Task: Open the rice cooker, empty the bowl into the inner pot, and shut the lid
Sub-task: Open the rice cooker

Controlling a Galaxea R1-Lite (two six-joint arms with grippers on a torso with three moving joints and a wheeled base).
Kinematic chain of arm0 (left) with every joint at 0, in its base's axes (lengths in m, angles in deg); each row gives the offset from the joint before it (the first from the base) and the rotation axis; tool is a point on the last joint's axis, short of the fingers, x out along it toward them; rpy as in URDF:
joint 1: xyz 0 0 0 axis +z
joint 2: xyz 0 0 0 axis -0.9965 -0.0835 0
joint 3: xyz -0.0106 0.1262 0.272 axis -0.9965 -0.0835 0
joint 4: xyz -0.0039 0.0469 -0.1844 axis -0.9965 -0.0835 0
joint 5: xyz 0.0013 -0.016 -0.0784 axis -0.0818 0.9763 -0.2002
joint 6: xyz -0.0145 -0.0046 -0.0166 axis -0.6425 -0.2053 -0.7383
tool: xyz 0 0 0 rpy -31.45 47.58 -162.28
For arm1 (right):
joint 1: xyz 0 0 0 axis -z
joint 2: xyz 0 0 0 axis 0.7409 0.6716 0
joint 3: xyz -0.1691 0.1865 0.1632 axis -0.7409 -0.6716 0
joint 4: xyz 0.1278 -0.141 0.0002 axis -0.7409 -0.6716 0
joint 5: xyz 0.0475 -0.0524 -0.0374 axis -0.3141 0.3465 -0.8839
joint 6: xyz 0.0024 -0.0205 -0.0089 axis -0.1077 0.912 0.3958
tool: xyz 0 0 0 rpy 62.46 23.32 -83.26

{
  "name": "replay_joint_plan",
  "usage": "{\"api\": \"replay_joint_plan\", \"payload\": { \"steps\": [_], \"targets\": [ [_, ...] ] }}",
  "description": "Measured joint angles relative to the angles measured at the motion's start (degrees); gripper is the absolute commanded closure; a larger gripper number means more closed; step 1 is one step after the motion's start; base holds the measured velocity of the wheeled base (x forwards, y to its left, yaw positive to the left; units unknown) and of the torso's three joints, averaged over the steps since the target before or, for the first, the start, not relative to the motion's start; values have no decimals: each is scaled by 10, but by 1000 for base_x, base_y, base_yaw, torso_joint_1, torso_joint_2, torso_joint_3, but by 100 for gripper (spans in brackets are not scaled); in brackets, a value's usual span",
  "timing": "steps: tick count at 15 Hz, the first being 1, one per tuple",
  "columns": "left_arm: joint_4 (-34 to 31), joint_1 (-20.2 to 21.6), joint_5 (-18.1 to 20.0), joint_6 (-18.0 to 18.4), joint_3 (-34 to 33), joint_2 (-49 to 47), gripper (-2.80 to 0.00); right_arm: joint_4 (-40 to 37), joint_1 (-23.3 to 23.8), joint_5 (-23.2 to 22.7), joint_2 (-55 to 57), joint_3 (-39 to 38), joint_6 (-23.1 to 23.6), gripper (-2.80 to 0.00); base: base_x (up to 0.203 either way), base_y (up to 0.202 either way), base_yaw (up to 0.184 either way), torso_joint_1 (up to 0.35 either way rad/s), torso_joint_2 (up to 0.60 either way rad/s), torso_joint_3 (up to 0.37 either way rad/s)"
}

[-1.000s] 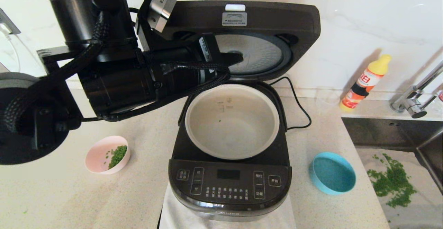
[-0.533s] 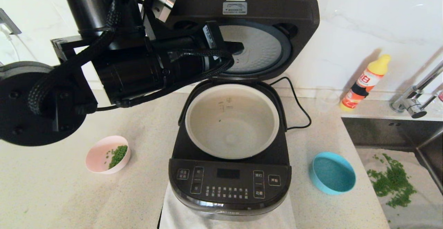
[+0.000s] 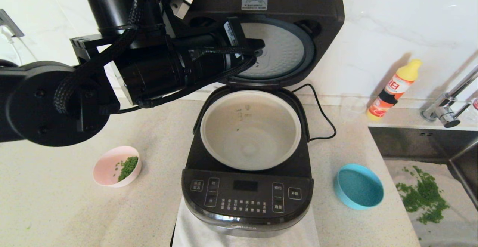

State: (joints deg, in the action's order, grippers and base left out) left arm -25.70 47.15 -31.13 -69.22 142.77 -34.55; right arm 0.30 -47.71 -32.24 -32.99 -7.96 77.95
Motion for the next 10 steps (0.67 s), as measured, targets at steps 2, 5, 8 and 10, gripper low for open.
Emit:
{"api": "replay_joint_plan", "payload": {
  "steps": [2,5,8,10],
  "targets": [
    [-4,0,1,-1,-4,6,0,0,0,0,0,0,0,0,0,0,0,0,0,0],
    [-18,-3,3,-3,-55,47,0,0,0,0,0,0,0,0,0,0,0,0,0,0],
    [-37,-6,2,5,-129,111,0,0,0,0,0,0,0,0,0,0,0,0,0,0],
    [-54,-7,2,9,-176,162,0,0,0,0,0,0,0,0,0,0,0,0,0,0]
  ]
}}
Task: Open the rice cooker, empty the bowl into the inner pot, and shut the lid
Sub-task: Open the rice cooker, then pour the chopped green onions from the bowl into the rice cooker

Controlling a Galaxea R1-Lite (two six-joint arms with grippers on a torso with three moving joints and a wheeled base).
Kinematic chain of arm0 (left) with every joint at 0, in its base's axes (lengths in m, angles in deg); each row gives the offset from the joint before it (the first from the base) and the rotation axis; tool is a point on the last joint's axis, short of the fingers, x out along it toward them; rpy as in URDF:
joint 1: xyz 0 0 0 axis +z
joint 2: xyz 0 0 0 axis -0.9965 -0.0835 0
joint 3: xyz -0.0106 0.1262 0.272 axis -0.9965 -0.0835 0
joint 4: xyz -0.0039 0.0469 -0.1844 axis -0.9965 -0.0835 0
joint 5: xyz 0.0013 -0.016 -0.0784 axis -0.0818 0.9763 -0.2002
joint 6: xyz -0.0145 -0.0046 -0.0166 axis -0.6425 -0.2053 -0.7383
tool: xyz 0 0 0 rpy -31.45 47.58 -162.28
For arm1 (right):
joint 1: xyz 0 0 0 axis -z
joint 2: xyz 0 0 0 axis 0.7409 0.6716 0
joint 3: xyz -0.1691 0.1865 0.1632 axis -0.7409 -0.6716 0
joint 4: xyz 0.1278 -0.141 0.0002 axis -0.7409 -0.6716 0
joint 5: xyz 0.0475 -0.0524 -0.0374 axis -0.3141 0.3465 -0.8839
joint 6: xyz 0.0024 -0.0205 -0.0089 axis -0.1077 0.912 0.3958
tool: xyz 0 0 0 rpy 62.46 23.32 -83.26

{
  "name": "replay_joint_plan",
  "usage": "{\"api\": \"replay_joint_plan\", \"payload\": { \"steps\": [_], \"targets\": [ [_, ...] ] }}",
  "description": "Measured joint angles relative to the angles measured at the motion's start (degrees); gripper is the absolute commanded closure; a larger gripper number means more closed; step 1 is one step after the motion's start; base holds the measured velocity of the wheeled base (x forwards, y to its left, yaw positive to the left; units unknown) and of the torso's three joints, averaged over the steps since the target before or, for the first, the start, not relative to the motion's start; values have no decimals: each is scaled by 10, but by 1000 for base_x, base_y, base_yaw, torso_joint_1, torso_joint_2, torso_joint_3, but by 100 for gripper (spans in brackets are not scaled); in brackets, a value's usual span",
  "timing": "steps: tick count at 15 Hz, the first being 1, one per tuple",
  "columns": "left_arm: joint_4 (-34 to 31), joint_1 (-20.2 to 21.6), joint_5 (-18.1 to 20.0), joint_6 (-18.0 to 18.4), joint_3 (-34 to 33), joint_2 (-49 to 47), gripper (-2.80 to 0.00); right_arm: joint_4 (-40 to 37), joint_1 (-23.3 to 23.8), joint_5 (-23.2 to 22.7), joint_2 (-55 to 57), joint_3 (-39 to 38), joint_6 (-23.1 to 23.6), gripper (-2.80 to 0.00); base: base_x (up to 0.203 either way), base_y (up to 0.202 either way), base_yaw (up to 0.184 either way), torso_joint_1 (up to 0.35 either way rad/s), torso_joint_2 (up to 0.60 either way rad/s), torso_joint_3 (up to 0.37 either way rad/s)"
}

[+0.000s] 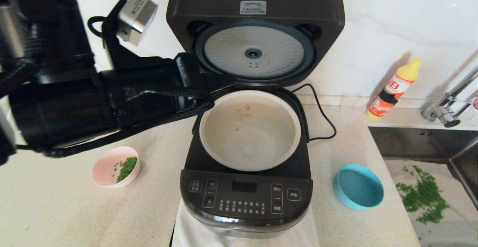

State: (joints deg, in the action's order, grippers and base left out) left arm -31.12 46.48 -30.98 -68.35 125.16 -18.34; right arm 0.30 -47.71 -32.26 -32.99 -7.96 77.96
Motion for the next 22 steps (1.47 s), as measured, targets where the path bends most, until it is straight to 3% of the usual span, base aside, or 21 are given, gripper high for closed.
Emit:
{"api": "replay_joint_plan", "payload": {
  "steps": [2,4,7,9,11,13,16,17,18,22],
  "targets": [
    [-36,0,-9,1,-38,63,0,0,0,0,0,0,0,0,0,0,0,0,0,0],
    [-122,16,-52,2,-55,128,0,0,0,0,0,0,0,0,0,0,0,0,0,0],
    [-261,113,-157,33,-55,179,0,0,0,0,0,0,0,0,0,0,0,0,0,0],
    [-301,196,-214,79,-73,194,0,0,0,0,0,0,0,0,0,0,0,0,0,0],
    [-311,258,-252,101,-108,195,0,0,0,0,0,0,0,0,0,0,0,0,0,0],
    [-309,324,-264,105,-133,170,0,0,0,0,0,0,0,0,0,0,0,0,0,0],
    [-296,418,-237,108,-146,86,0,0,0,0,0,0,0,0,0,0,0,0,0,0],
    [-279,448,-221,110,-146,52,-169,0,0,0,0,0,0,0,0,0,0,0,0,0],
    [-257,476,-209,113,-146,19,-280,0,0,0,0,0,0,0,0,0,0,0,0,0],
    [-194,546,-185,132,-142,-76,-280,0,0,0,0,0,0,0,0,0,0,0,0,0]
  ]
}}
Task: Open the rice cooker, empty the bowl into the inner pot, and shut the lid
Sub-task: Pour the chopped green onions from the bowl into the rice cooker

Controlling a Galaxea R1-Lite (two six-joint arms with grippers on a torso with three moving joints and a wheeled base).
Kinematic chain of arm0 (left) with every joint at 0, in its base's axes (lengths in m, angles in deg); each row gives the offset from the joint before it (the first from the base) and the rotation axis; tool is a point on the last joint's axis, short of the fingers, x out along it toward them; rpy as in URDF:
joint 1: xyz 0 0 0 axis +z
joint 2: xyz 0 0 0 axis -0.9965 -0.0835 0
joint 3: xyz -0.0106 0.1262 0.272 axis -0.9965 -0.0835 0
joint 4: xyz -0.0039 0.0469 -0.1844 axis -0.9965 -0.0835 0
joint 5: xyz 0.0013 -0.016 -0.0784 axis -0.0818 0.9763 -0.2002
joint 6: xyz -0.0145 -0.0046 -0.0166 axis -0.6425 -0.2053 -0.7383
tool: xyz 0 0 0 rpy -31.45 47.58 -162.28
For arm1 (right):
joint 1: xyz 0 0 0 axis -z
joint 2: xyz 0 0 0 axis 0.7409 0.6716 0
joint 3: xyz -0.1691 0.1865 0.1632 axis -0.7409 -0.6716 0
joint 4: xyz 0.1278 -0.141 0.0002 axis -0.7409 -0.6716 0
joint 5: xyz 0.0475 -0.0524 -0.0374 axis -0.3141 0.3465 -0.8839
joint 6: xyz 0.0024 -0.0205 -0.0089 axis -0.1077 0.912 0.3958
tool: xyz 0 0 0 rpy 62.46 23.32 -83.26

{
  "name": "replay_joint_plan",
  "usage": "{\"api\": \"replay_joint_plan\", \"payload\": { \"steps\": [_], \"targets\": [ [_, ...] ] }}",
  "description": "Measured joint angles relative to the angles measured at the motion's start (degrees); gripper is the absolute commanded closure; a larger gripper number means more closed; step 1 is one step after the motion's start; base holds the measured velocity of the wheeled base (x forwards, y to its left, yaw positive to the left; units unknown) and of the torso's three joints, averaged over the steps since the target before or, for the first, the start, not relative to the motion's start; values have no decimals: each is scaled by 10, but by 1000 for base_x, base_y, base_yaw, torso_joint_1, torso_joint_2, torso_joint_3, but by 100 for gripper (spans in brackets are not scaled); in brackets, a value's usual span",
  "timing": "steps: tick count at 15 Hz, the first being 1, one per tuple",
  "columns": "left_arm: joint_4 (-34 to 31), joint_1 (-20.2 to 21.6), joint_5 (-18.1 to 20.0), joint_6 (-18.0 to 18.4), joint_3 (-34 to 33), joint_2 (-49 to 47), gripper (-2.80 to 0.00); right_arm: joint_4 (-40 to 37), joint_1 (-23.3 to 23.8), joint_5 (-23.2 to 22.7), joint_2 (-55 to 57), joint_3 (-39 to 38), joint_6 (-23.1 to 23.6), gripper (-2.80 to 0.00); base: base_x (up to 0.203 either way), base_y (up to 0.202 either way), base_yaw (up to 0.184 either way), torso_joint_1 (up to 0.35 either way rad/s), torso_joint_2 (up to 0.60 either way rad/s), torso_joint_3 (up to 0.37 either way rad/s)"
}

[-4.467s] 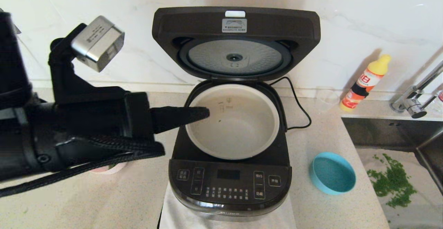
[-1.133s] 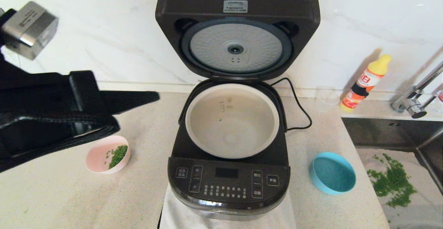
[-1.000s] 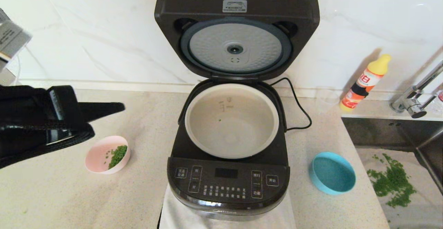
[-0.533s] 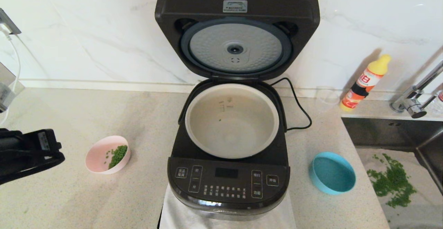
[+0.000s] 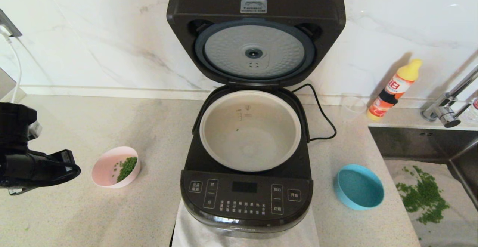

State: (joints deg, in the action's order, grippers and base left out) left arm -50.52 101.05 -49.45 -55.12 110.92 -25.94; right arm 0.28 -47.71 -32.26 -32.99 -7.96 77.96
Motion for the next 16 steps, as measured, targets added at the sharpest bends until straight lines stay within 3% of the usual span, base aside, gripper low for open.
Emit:
{"api": "replay_joint_plan", "payload": {
  "steps": [9,16],
  "targets": [
    [47,31,83,-6,2,-93,-280,0,0,0,0,0,0,0,0,0,0,0,0,0],
    [69,32,92,-18,-2,-134,-280,0,0,0,0,0,0,0,0,0,0,0,0,0]
  ]
}}
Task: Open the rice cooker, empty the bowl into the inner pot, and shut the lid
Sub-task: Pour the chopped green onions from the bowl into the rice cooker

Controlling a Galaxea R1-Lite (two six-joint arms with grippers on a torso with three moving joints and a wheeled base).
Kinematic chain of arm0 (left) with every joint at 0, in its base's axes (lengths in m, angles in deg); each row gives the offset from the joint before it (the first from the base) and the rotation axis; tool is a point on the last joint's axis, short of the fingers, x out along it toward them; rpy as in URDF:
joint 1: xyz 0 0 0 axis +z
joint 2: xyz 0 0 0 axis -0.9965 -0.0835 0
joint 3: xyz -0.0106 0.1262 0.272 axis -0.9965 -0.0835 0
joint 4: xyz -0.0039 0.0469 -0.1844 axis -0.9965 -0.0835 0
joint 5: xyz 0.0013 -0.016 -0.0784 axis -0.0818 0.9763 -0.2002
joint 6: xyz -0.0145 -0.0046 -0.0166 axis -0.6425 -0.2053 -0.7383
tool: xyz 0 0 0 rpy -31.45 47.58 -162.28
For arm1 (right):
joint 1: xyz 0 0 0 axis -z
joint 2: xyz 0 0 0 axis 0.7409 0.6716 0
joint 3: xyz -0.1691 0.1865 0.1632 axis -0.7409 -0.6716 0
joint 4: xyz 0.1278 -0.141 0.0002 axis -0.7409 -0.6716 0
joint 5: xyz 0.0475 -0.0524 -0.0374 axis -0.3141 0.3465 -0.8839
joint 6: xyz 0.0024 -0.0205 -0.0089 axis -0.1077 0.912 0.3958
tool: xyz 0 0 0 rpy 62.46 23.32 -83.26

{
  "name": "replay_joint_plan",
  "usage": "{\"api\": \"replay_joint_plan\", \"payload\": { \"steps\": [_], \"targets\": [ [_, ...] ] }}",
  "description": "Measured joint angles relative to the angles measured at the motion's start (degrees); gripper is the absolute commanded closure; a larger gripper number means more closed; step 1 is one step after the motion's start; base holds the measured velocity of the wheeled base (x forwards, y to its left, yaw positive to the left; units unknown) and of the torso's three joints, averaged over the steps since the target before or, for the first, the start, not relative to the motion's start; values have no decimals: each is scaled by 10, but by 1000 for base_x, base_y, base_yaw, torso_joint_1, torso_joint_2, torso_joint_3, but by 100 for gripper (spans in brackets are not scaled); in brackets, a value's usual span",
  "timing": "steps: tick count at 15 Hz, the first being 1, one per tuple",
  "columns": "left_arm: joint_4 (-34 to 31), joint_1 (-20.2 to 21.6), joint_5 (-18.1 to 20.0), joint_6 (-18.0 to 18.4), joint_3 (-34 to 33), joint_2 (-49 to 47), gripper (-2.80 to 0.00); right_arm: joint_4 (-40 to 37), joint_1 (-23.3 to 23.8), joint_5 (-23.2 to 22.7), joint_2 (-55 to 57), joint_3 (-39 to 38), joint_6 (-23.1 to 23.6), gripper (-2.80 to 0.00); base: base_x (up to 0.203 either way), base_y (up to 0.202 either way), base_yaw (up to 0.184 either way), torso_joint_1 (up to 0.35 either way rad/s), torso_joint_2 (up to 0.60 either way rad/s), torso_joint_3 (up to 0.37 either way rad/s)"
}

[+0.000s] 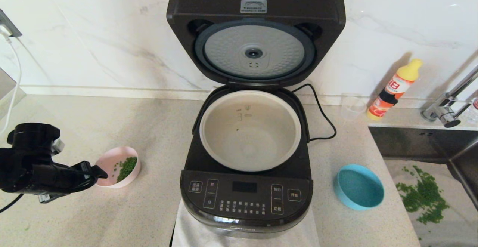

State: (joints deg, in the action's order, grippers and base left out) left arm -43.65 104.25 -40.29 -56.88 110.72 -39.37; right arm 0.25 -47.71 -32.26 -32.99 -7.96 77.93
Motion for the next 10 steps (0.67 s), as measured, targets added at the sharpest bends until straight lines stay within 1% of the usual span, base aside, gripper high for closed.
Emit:
{"api": "replay_joint_plan", "payload": {
  "steps": [4,5,9,10],
  "targets": [
    [0,0,5,-4,5,-16,-280,0,0,0,0,0,0,0,0,0,0,0,0,0],
    [1,0,5,-4,6,-21,0,0,0,0,0,0,0,0,0,0,0,0,0,0],
    [26,0,4,-21,6,-35,0,0,0,0,0,0,0,0,0,0,0,0,0,0],
    [27,0,9,-22,6,-36,0,0,0,0,0,0,0,0,0,0,0,0,0,0]
  ]
}}
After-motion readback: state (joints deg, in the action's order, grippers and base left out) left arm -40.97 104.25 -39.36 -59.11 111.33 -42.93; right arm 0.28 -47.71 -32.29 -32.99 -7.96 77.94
